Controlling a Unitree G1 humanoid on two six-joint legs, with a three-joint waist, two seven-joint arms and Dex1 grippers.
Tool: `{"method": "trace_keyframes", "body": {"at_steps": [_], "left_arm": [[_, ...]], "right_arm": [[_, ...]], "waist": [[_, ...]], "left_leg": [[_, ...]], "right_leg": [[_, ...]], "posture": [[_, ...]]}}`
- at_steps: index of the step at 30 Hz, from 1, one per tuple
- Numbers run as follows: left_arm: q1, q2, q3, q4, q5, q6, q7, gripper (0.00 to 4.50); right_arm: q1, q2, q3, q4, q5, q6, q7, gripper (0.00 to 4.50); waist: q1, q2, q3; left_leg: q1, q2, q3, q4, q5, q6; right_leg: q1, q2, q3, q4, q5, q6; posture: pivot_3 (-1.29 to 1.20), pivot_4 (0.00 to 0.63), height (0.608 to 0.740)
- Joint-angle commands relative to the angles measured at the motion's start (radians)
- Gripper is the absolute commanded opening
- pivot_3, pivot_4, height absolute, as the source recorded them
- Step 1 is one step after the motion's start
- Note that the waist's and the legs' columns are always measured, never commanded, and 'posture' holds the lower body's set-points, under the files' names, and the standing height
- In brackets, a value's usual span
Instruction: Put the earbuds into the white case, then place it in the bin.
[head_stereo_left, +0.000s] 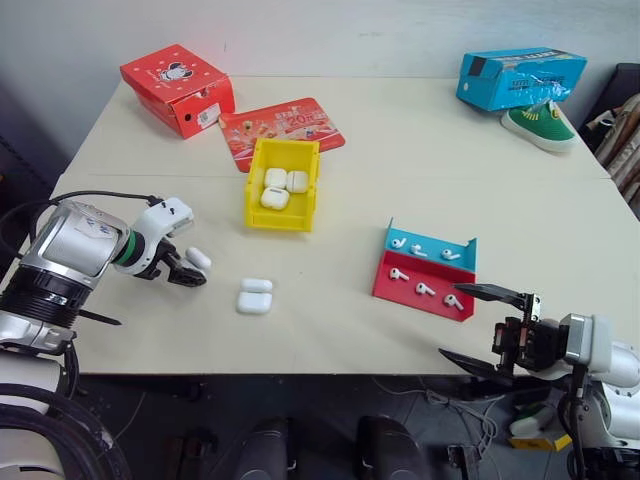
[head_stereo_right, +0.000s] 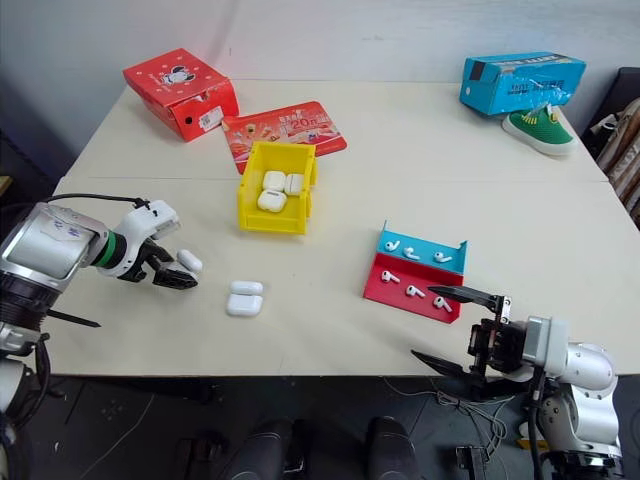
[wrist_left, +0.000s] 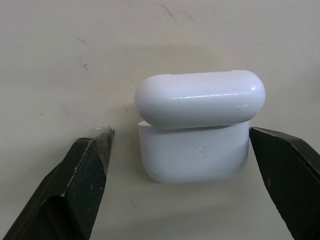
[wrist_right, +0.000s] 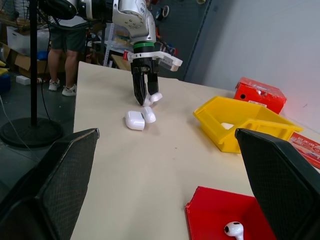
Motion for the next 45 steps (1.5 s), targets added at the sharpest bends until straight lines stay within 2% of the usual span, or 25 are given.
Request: {"method": "trace_keyframes", "body": {"at_steps": [1, 4, 7, 11, 14, 16, 18, 21, 24, 29, 33, 36, 39, 42, 45], "left_arm": [[0.012, 0.013, -0.017, 0.007, 0.02, 0.022, -0.036, 4.5], [0.018, -0.001, -0.001, 0.025, 0.034, 0.015, -0.026, 4.5], [0.021, -0.017, 0.005, 0.026, 0.039, 0.014, -0.023, 3.9], [0.032, -0.001, 0.019, -0.005, 0.038, 0.021, -0.039, 2.78], [0.052, 0.031, 0.079, -0.047, 0.003, 0.001, -0.07, 2.78], [0.076, 0.033, 0.185, -0.057, -0.063, -0.045, -0.094, 2.78], [0.132, 0.011, 0.332, -0.073, -0.146, -0.187, -0.121, 2.78], [0.274, -0.087, 0.574, -0.171, -0.321, -0.458, -0.211, 2.78], [0.402, -0.186, 0.674, -0.288, -0.425, -0.59, -0.264, 2.78], [0.557, -0.359, 0.646, -0.56, -0.541, -0.609, -0.169, 2.78], [0.637, -0.516, 0.558, -0.696, -0.579, -0.638, -0.08, 2.78], [0.654, -0.606, 0.475, -0.699, -0.538, -0.711, -0.053, 2.78], [0.649, -0.666, 0.412, -0.685, -0.533, -0.75, -0.045, 2.78], [0.635, -0.7, 0.389, -0.671, -0.566, -0.751, -0.045, 2.78], [0.62, -0.699, 0.384, -0.652, -0.572, -0.754, -0.057, 2.78]], "right_arm": [[0.002, -0.008, -0.037, -0.02, 0.005, -0.02, -0.007, 4.46], [-0.006, -0.007, -0.036, -0.01, 0.001, -0.022, -0.009, 4.46], [-0.016, -0.006, -0.032, -0.001, -0.003, -0.024, -0.013, 4.5], [-0.028, -0.002, -0.023, -0.002, -0.012, -0.024, -0.025, 4.5], [-0.034, 0.0, -0.013, -0.022, -0.029, -0.016, -0.053, 4.5], [-0.037, -0.001, -0.007, -0.045, -0.043, -0.004, -0.083, 4.5], [-0.034, -0.008, -0.004, -0.07, -0.057, 0.01, -0.115, 4.5], [-0.016, -0.053, -0.016, -0.123, -0.086, 0.085, -0.185, 4.5], [0.007, -0.102, -0.05, -0.169, -0.096, 0.158, -0.25, 4.5], [0.116, -0.196, -0.153, -0.241, -0.161, 0.299, -0.387, 4.5], [0.298, -0.24, -0.302, -0.255, -0.241, 0.367, -0.443, 4.5], [0.385, -0.23, -0.398, -0.162, -0.262, 0.351, -0.446, 4.5], [0.422, -0.239, -0.437, -0.064, -0.282, 0.329, -0.428, 4.5], [0.397, -0.263, -0.433, -0.046, -0.277, 0.315, -0.4, 4.5], [0.327, -0.322, -0.396, -0.117, -0.242, 0.419, -0.402, 4.5]], "waist": [[0.0, 0.0, 0.0], [-0.002, 0.0, 0.0], [-0.002, 0.0, 0.0], [-0.001, 0.0, 0.0], [-0.004, 0.0, 0.0], [-0.003, 0.0, 0.0], [-0.004, 0.0, 0.0], [-0.003, 0.0, 0.0], [-0.002, 0.0, 0.0], [0.01, 0.0, 0.0], [0.029, 0.0, -0.001], [0.031, -0.001, -0.001], [0.026, -0.001, -0.001], [0.017, 0.001, -0.002], [0.003, 0.005, -0.004]], "left_leg": [[0.0, 0.0, 0.0, 0.0, 0.0, 0.0], [0.0, 0.0, 0.0, 0.0, 0.0, 0.0], [0.0, 0.0, 0.0, 0.0, 0.0, 0.0], [0.0, 0.0, 0.0, 0.0, 0.0, 0.0], [0.0, 0.0, 0.0, 0.0, -0.001, 0.0], [0.0, 0.001, 0.0, 0.0, -0.001, 0.0], [-0.001, 0.001, 0.0, 0.001, -0.001, 0.0], [-0.003, 0.001, -0.001, 0.002, -0.001, 0.0], [-0.003, 0.001, -0.002, 0.003, -0.001, 0.0], [-0.003, 0.001, -0.004, 0.004, -0.002, 0.0], [-0.003, 0.001, -0.004, 0.004, -0.003, 0.002], [-0.002, 0.0, -0.002, 0.004, -0.003, 0.002], [-0.001, 0.0, 0.0, 0.004, -0.004, 0.004], [0.0, 0.001, 0.002, 0.003, -0.005, 0.004], [0.002, 0.002, 0.004, 0.003, -0.005, 0.004]], "right_leg": [[0.0, 0.0, 0.0, 0.0, 0.0, 0.0], [0.0, 0.0, 0.0, 0.0, 0.0, 0.0], [0.0, 0.0, 0.0, 0.0, 0.0, 0.0], [0.0, 0.0, 0.0, 0.0, 0.0, 0.0], [0.0, 0.0, 0.0, 0.0, 0.0, 0.0], [0.0, 0.0, 0.0, 0.0, 0.0, 0.0], [-0.001, 0.0, 0.0, 0.0, 0.0, -0.001], [-0.003, -0.001, 0.0, 0.0, 0.0, -0.001], [-0.001, -0.003, -0.001, -0.001, 0.0, -0.001], [0.002, -0.002, -0.001, -0.002, 0.0, -0.001], [0.003, -0.002, 0.0, -0.003, 0.0, -0.001], [0.004, -0.001, -0.002, -0.005, 0.0, 0.0], [0.004, -0.001, -0.001, -0.01, 0.001, 0.001], [0.004, 0.0, 0.0, -0.01, 0.001, 0.001], [0.004, 0.0, 0.001, -0.01, 0.001, 0.0]], "posture": [[0.0, 0.15, 0.74], [0.0, 0.15, 0.74], [0.0, 0.15, 0.74], [0.0, 0.15, 0.74], [0.0, 0.15, 0.74], [0.0, 0.15, 0.74], [0.0, 0.15, 0.74], [0.0, 0.15, 0.74], [0.0, 0.15, 0.74], [0.0, 0.15, 0.74], [0.0, 0.15, 0.74], [0.0, 0.15, 0.74], [0.0, 0.15, 0.74], [0.0, 0.15, 0.74], [0.0, 0.15, 0.74]]}}
